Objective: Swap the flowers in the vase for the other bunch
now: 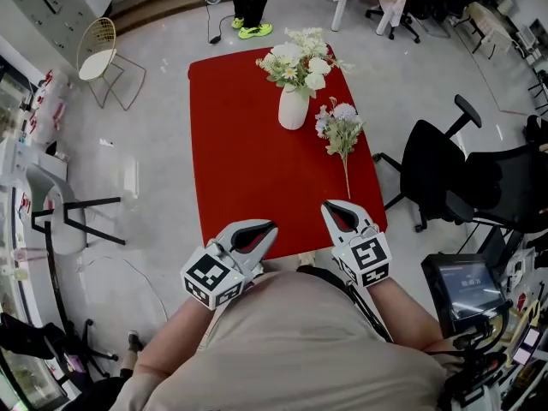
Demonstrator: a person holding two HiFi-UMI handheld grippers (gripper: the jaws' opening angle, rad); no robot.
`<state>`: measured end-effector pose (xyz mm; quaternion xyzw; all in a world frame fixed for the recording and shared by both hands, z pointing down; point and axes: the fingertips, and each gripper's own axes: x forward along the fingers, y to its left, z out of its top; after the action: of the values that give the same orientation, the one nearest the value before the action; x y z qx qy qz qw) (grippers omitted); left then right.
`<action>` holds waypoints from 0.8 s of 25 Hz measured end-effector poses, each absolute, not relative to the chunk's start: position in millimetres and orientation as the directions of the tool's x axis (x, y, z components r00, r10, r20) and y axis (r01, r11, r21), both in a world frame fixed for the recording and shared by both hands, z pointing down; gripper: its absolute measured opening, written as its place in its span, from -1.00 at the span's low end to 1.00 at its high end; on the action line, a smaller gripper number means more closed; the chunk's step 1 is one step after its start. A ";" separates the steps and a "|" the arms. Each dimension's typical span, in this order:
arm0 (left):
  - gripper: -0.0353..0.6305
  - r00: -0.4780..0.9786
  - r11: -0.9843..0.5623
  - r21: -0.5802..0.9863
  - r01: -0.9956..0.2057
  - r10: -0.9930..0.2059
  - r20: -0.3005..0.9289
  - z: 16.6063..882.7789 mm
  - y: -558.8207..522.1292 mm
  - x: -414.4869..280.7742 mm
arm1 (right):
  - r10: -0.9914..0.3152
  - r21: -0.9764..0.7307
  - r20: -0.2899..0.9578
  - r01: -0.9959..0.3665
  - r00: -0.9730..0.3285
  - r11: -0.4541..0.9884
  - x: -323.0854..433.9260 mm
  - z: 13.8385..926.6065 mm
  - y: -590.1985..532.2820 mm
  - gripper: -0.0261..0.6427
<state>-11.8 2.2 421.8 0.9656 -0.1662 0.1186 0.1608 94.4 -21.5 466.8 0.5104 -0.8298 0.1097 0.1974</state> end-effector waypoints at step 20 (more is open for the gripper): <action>-0.87 0.891 -0.857 0.290 -0.426 -0.343 0.297 423.5 -9.3 6.1 | -0.742 0.017 0.456 -0.829 -0.492 0.559 91.4 468.5 -34.1 -0.89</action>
<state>6.1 -9.3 423.5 0.9562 -0.2010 0.1183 0.1766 91.4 -34.1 468.5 0.4579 -0.8574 0.1028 0.2110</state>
